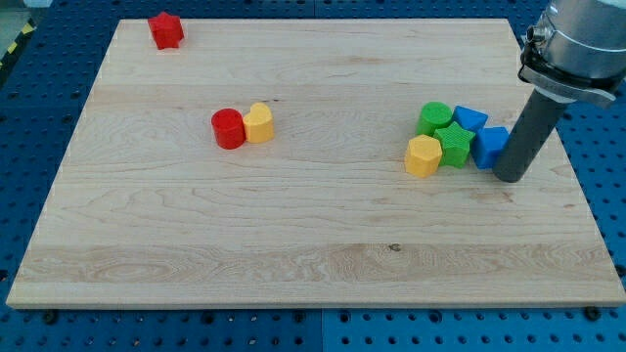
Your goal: Slightly push the blue blocks upwards
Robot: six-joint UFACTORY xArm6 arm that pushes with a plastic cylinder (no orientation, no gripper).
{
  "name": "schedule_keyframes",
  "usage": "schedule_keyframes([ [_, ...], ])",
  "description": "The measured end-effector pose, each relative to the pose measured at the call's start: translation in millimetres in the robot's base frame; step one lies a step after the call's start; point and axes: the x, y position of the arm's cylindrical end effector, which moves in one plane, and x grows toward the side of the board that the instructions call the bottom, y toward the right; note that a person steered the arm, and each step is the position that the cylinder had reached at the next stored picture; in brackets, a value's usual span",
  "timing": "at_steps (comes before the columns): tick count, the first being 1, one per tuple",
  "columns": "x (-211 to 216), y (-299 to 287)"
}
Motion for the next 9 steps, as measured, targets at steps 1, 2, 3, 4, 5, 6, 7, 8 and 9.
schedule_keyframes([
  [1, -34.6, -26.0],
  [2, -30.9, -85.8],
  [3, -15.3, -106.2],
  [4, -0.1, -79.0],
  [5, 33.9, -90.9],
  [6, 39.2, -108.0],
  [7, 22.2, -72.7],
  [8, 4.8, -46.0],
  [9, -51.9, -44.0],
])
